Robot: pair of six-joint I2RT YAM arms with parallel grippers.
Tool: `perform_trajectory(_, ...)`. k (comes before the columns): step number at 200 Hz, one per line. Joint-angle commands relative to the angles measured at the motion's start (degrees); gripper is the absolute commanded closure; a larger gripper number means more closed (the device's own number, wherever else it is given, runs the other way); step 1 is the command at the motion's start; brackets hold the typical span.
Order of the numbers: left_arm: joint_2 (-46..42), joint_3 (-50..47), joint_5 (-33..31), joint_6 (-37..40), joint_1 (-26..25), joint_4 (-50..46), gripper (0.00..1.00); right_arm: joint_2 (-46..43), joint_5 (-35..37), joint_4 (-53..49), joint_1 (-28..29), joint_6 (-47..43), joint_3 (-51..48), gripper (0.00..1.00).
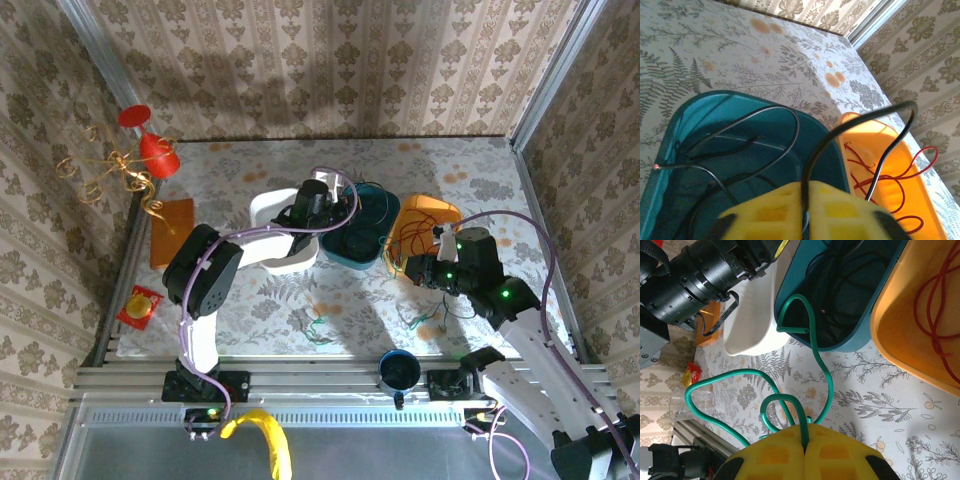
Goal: Untangle the cables
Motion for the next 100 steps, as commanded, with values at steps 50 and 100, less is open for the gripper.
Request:
perform_trajectory(50,-5.85,2.58,-10.21,3.75,-2.83,-9.55,0.23,-0.94,0.37,-3.58,-1.14,-1.02,3.05,1.00)
perform_trajectory(100,-13.03,-1.98,-13.19,7.61,-3.63,-10.66,0.23,-1.80,4.21,-4.34,-1.76,-0.30,3.29,1.00)
